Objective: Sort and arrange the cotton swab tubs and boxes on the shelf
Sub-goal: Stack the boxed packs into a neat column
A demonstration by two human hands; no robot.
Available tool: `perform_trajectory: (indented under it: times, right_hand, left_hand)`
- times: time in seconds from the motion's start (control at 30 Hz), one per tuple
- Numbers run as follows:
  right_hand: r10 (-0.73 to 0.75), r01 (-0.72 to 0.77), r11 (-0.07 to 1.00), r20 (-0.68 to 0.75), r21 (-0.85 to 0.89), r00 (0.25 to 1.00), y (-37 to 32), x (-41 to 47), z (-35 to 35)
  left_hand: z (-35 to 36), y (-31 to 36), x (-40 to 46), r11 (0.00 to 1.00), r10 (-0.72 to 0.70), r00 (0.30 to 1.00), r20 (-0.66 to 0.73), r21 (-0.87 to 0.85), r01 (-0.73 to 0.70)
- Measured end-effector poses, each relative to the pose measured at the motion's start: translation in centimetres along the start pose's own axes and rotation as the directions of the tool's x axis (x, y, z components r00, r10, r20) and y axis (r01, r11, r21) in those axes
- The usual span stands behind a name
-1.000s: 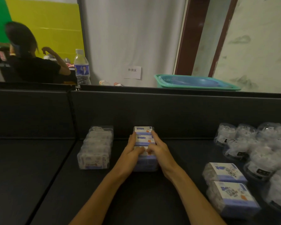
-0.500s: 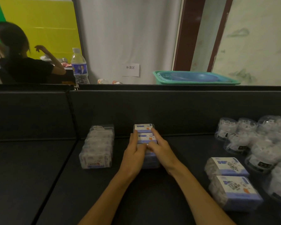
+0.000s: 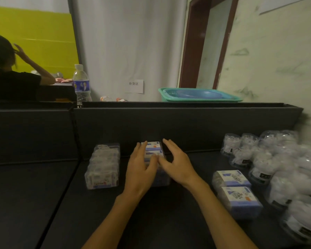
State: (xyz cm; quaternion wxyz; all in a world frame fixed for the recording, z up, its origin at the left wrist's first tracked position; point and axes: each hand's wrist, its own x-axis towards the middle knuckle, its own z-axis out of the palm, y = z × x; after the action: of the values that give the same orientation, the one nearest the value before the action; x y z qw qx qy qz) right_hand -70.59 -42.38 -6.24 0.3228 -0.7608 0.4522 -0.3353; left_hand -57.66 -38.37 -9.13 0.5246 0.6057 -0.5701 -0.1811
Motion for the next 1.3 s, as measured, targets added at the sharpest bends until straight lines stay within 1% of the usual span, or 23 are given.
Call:
perform_trajectory:
  times: [0.03,0.1,0.17,0.27,0.4,0.57,0.7,0.83,0.93,1.03,1.13,1.3]
  right_hand:
    - [-0.046,0.047,0.995,0.016,-0.085,0.999,-0.5,-0.3,-0.8]
    - [-0.087,0.098,0.974,0.061,-0.206,0.994,-1.3,-0.9,-2.5]
    - [-0.103,0.12,0.947,0.071,-0.298,0.992,-1.8,-1.6,-4.6]
    - [-0.1,0.106,0.912,0.036,-0.397,0.994,-1.8,-3.3,-8.0]
    - [-0.04,0.046,0.866,0.022,-0.498,0.999,-0.3,-6.0,-11.6]
    - [0.111,-0.073,0.794,0.027,-0.603,0.993,2.4,-9.1,-14.4]
    - [0.201,-0.129,0.771,0.046,-0.624,0.978,4.0,-10.5,-14.9]
    - [0.265,-0.149,0.782,0.107,-0.605,0.958,4.8,-10.9,-14.1]
    - [0.29,-0.167,0.801,0.129,-0.575,0.948,5.1,-11.0,-13.7]
    - [0.283,-0.174,0.814,0.118,-0.554,0.952,5.4,-11.0,-13.2]
    - [0.252,-0.163,0.842,0.107,-0.514,0.962,5.8,-11.0,-12.2]
    - [0.159,-0.04,0.849,0.183,-0.527,0.97,5.5,-11.4,-10.8]
  left_hand:
    - [-0.2,0.5,0.1,0.995,0.05,0.999,-0.016,0.084,-0.049]
    - [-0.6,1.8,0.2,0.968,0.127,0.992,0.006,0.219,-0.125]
    - [-0.9,3.2,0.2,0.944,0.188,0.981,0.049,0.269,-0.194]
    - [-0.7,5.4,-0.3,0.913,0.229,0.966,0.122,0.317,-0.256]
    - [1.1,7.1,-2.2,0.837,0.238,0.937,0.255,0.436,-0.331]
    - [4.4,8.6,-4.5,0.775,0.204,0.887,0.415,0.486,-0.405]
    - [6.9,9.3,-6.0,0.749,0.185,0.849,0.495,0.488,-0.448]
    - [8.9,9.0,-7.0,0.735,0.176,0.835,0.521,0.494,-0.463]
    - [9.4,8.4,-7.2,0.732,0.127,0.825,0.551,0.508,-0.453]
    - [9.4,7.8,-7.5,0.704,0.096,0.81,0.578,0.536,-0.466]
    - [9.3,7.4,-8.1,0.711,0.095,0.84,0.534,0.554,-0.433]
    - [7.3,6.7,-9.2,0.713,0.108,0.878,0.466,0.579,-0.395]
